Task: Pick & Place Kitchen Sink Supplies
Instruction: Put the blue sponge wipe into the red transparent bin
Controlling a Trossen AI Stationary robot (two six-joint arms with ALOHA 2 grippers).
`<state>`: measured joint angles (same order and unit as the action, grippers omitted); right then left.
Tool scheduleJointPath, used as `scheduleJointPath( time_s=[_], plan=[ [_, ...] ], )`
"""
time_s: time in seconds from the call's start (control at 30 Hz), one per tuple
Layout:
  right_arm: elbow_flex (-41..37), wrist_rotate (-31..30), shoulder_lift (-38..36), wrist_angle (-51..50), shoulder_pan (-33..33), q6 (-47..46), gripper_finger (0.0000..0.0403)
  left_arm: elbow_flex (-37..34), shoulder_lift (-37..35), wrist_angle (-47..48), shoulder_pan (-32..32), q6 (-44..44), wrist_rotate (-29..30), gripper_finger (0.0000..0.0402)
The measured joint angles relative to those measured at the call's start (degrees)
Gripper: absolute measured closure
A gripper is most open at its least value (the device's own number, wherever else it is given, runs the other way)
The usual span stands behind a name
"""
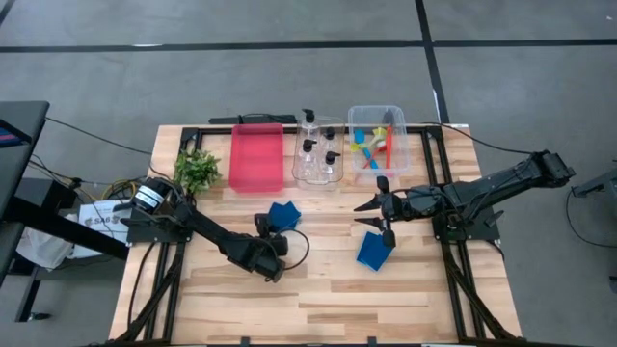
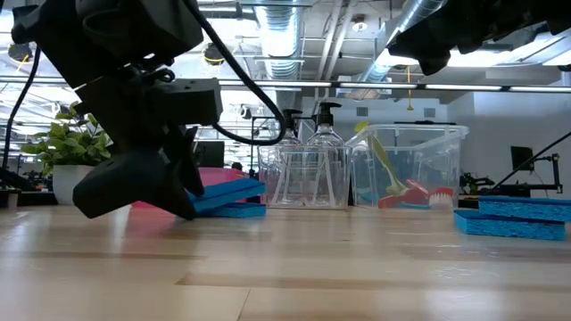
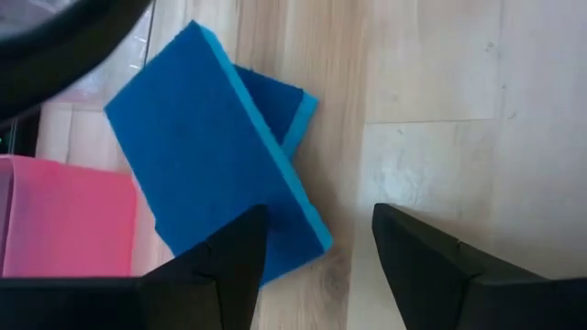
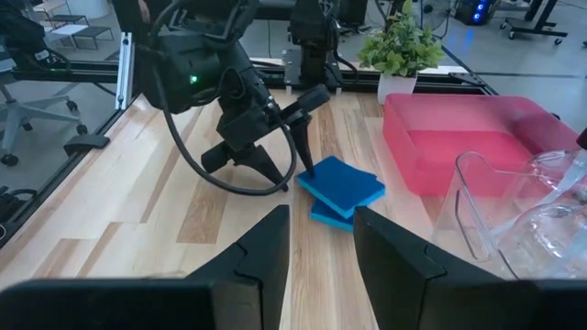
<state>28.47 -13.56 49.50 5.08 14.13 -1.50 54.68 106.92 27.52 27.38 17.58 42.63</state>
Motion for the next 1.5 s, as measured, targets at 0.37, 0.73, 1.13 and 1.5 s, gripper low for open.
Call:
scheduleJointPath(
  time_s=[0.37,0.73,1.13,1.5],
  plan=[
    [0.0,0.0,0.0,0.0,0.0,0.0,0.0286,-0.5,-1.6,1.2,0.0,2.1,-0.8,0.0198],
    [0.0,0.0,0.0,0.0,0.0,0.0,0.0286,-2.3,-1.8,0.3,-1.7,5.5,-0.9,0.0256],
    [0.0,0.0,0.0,0.0,0.0,0.0,0.0286,-2.8,-1.9,0.0,-2.1,5.9,-2.0,0.0392],
    [0.0,0.0,0.0,0.0,0.0,0.0,0.0286,-2.8,-1.9,-0.9,-0.3,7.1,-1.0,0.0398]
  ],
)
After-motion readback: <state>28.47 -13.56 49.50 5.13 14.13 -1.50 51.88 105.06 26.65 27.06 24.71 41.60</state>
